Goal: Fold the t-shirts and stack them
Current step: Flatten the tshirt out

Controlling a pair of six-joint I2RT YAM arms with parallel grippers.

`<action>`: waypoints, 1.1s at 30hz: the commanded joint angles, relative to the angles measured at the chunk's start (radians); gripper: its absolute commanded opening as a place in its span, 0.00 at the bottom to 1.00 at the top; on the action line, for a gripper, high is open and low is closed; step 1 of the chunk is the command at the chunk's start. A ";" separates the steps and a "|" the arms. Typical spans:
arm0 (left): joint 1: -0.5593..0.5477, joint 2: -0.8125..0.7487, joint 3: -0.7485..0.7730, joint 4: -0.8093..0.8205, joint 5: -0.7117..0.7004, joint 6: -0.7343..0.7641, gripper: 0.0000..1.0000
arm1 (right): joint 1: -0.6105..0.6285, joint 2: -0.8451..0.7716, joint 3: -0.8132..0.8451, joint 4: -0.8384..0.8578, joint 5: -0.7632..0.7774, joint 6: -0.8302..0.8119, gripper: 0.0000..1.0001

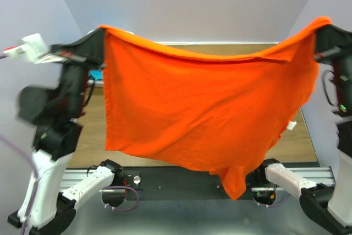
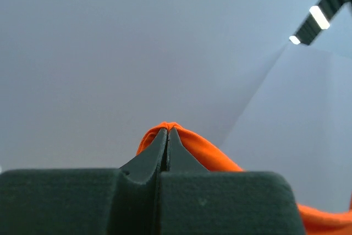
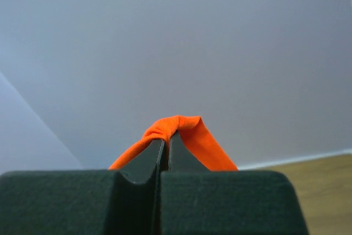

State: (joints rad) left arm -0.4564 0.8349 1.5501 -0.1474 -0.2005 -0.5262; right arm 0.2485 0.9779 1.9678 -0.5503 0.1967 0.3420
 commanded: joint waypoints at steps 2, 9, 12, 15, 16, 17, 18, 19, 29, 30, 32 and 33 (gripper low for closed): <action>0.004 0.220 -0.197 -0.009 -0.314 -0.038 0.00 | 0.000 0.166 -0.267 -0.010 0.131 -0.018 0.05; 0.084 0.744 -0.130 -0.033 -0.298 -0.069 0.03 | -0.003 0.482 -0.510 0.124 0.268 0.009 0.10; 0.114 1.004 0.057 -0.188 -0.321 -0.118 0.48 | -0.014 0.710 -0.475 0.135 0.271 0.003 0.20; 0.116 1.142 0.171 -0.256 -0.304 -0.109 0.97 | -0.022 0.845 -0.385 0.133 0.259 -0.006 0.83; 0.116 1.149 0.176 -0.250 -0.300 -0.107 0.97 | -0.022 0.858 -0.374 0.132 0.218 -0.008 0.96; 0.116 1.138 0.171 -0.236 -0.291 -0.103 0.97 | -0.022 0.858 -0.371 0.132 0.204 -0.006 1.00; 0.116 1.124 0.138 -0.219 -0.286 -0.101 0.97 | -0.022 0.855 -0.377 0.133 0.189 0.006 1.00; 0.116 1.086 0.113 -0.178 -0.281 -0.097 0.98 | -0.022 0.848 -0.385 0.133 0.158 0.011 1.00; 0.113 0.983 -0.120 -0.106 -0.151 -0.075 0.98 | -0.023 0.584 -0.803 0.132 0.116 0.156 1.00; 0.111 0.981 -0.146 -0.089 -0.123 -0.069 0.98 | -0.025 0.559 -0.858 0.132 0.110 0.169 1.00; 0.110 0.983 -0.191 -0.061 -0.073 -0.057 0.98 | -0.031 0.539 -0.911 0.132 0.104 0.186 1.00; 0.108 0.983 -0.203 -0.038 -0.054 -0.051 0.98 | -0.032 0.526 -0.932 0.132 0.102 0.192 1.00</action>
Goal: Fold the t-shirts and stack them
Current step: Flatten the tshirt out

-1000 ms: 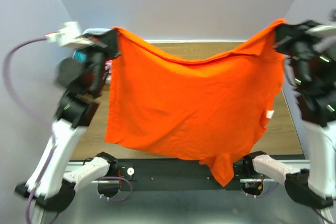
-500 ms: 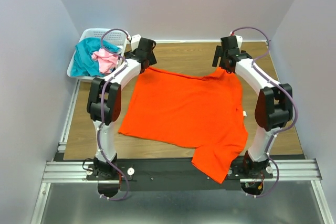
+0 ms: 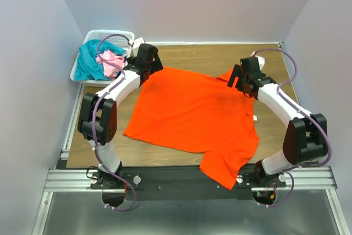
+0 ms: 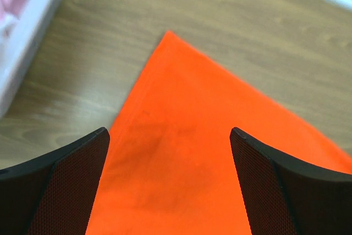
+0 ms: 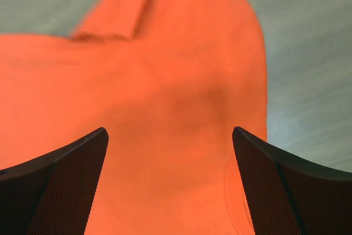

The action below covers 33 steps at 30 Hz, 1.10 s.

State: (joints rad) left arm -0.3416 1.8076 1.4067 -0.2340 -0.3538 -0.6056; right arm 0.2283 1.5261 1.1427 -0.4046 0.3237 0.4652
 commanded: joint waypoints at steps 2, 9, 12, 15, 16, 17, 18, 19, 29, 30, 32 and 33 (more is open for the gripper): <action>-0.010 0.013 -0.080 0.065 0.121 0.033 0.98 | -0.018 -0.038 -0.164 -0.017 -0.022 0.081 1.00; -0.014 0.039 -0.156 0.114 0.173 0.046 0.98 | -0.058 -0.089 -0.277 -0.016 -0.049 0.099 1.00; -0.014 0.059 -0.181 0.121 0.180 0.044 0.98 | -0.061 -0.041 -0.268 -0.014 -0.067 0.086 1.00; -0.014 0.079 -0.187 0.105 0.158 0.030 0.98 | -0.061 0.014 -0.247 -0.011 -0.109 0.070 1.00; -0.013 0.085 -0.189 0.084 0.139 0.018 0.98 | -0.061 0.025 -0.235 -0.005 -0.129 0.067 1.00; -0.013 0.087 -0.193 0.079 0.110 0.017 0.98 | -0.063 0.037 -0.229 -0.004 -0.136 0.063 1.00; -0.011 0.088 -0.199 0.067 0.098 0.007 0.98 | -0.061 0.051 -0.221 0.000 -0.141 0.058 1.00; -0.008 0.090 -0.201 0.059 0.089 0.006 0.98 | -0.061 0.057 -0.218 0.009 -0.161 0.056 1.00; 0.032 0.059 -0.265 0.006 0.006 -0.020 0.98 | -0.029 0.107 -0.238 0.107 -0.313 0.055 1.00; 0.041 0.055 -0.276 -0.011 -0.017 -0.026 0.98 | -0.008 0.114 -0.239 0.112 -0.316 0.058 1.00; 0.047 0.032 -0.285 -0.021 -0.039 -0.033 0.98 | 0.029 0.137 -0.238 0.125 -0.318 0.067 1.00; 0.050 0.023 -0.291 -0.021 -0.043 -0.034 0.98 | 0.042 0.147 -0.236 0.131 -0.318 0.070 1.00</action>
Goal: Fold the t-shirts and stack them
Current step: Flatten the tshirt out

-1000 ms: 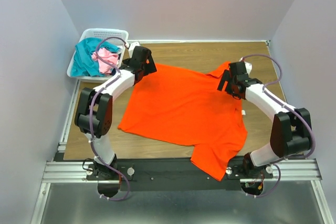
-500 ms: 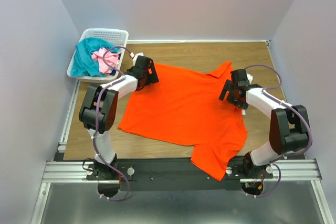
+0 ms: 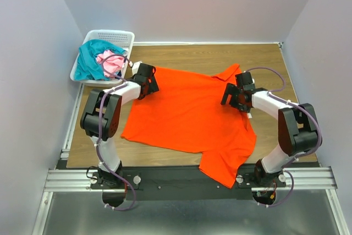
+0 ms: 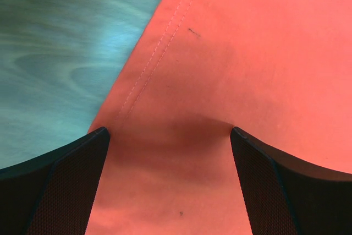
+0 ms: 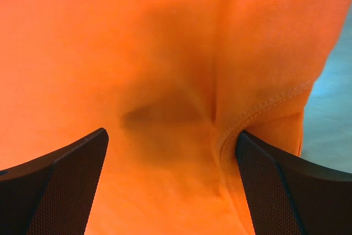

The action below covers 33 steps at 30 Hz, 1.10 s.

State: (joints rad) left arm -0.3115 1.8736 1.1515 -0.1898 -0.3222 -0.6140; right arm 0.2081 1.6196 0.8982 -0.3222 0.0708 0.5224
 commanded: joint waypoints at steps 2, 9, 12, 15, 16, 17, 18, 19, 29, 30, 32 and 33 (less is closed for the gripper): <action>0.025 -0.070 -0.050 -0.073 -0.078 -0.029 0.98 | 0.098 0.081 0.021 0.061 -0.049 0.031 1.00; 0.023 -0.126 -0.047 -0.077 -0.052 -0.020 0.98 | 0.155 0.065 0.064 0.057 0.001 0.056 1.00; 0.015 -0.155 -0.044 -0.071 -0.034 -0.016 0.98 | 0.155 -0.033 0.065 0.052 0.044 0.045 1.00; 0.000 -0.179 -0.044 -0.060 -0.018 -0.013 0.98 | 0.148 -0.125 0.059 0.023 0.113 0.048 1.00; -0.003 -0.183 -0.045 -0.054 -0.014 -0.012 0.98 | 0.137 -0.142 0.054 0.014 0.119 0.045 1.00; -0.005 -0.189 -0.047 -0.051 -0.005 -0.009 0.98 | 0.104 -0.177 0.047 -0.001 0.118 0.042 1.00; -0.006 -0.191 -0.049 -0.048 -0.002 -0.009 0.98 | 0.081 -0.191 0.030 -0.005 0.115 0.038 1.00; -0.009 -0.192 -0.053 -0.042 0.003 -0.009 0.98 | 0.053 -0.202 0.016 -0.008 0.115 0.031 1.00; -0.026 -0.162 -0.055 -0.022 0.029 -0.001 0.98 | -0.102 -0.089 0.047 -0.035 0.144 0.021 0.90; -0.028 -0.159 -0.055 -0.022 0.031 -0.001 0.98 | -0.102 -0.069 0.057 -0.034 0.152 0.021 0.87; -0.029 -0.153 -0.053 -0.020 0.032 0.000 0.98 | -0.105 -0.001 0.102 -0.034 0.159 0.027 0.77; -0.029 -0.151 -0.058 -0.019 0.034 0.000 0.98 | -0.104 0.026 0.119 -0.034 0.156 0.033 0.73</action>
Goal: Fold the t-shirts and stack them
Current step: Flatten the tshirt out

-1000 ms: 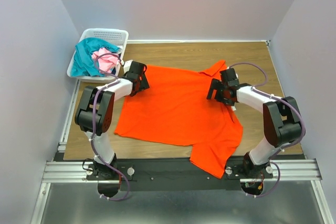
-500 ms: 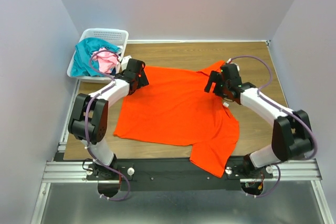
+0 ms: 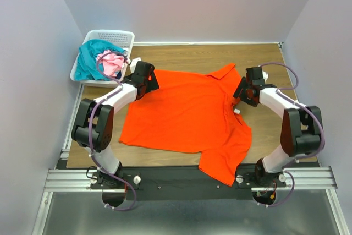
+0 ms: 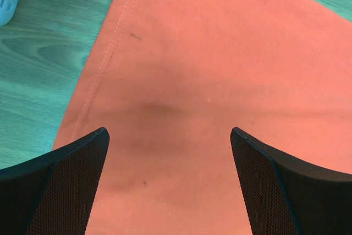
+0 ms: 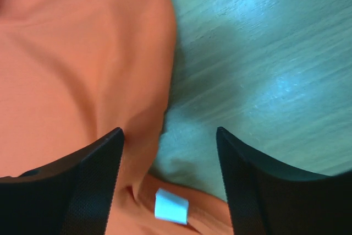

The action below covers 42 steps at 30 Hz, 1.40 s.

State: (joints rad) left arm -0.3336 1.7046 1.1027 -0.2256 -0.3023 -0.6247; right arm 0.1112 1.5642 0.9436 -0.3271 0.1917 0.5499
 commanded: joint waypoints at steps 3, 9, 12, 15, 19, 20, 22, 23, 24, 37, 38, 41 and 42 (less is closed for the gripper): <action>-0.008 0.023 -0.010 0.022 0.017 0.011 0.98 | -0.008 0.154 0.121 -0.026 -0.004 0.007 0.53; -0.008 0.027 -0.015 0.028 0.014 0.017 0.98 | 0.005 0.172 0.158 -0.021 0.005 -0.013 0.11; -0.008 0.036 -0.015 0.037 0.022 0.019 0.98 | 0.036 0.160 0.176 -0.023 0.015 -0.037 0.02; -0.008 0.044 -0.012 0.037 0.025 0.022 0.98 | 0.079 0.171 0.187 -0.023 0.020 -0.038 0.01; -0.008 0.047 -0.014 0.035 0.025 0.023 0.98 | 0.152 0.241 0.228 -0.032 0.075 -0.034 0.01; -0.008 0.046 -0.015 0.037 0.025 0.023 0.98 | 0.171 0.256 0.257 -0.038 0.092 -0.033 0.01; -0.008 0.046 -0.018 0.038 0.023 0.023 0.98 | 0.235 0.293 0.294 -0.052 0.155 -0.030 0.01; -0.008 0.046 -0.020 0.038 0.022 0.025 0.98 | 0.257 0.336 0.313 -0.068 0.173 -0.030 0.02; -0.008 0.047 -0.021 0.040 0.022 0.025 0.98 | 0.292 0.355 0.331 -0.076 0.207 -0.027 0.05; -0.008 0.056 -0.026 0.045 0.032 0.026 0.98 | 0.386 0.265 0.360 -0.132 0.247 -0.021 0.82; -0.008 0.056 -0.027 0.048 0.034 0.026 0.98 | 0.384 0.243 0.331 -0.133 0.247 -0.019 0.84; -0.008 0.058 -0.024 0.048 0.038 0.026 0.98 | 0.381 0.175 0.285 -0.133 0.230 -0.033 0.93; -0.008 0.059 -0.024 0.049 0.038 0.026 0.98 | 0.380 0.165 0.275 -0.132 0.230 -0.042 0.94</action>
State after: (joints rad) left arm -0.3363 1.7489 1.0878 -0.1974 -0.2771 -0.6098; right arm 0.4961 1.7950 1.2629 -0.4385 0.4061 0.5213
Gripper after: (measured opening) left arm 0.983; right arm 0.928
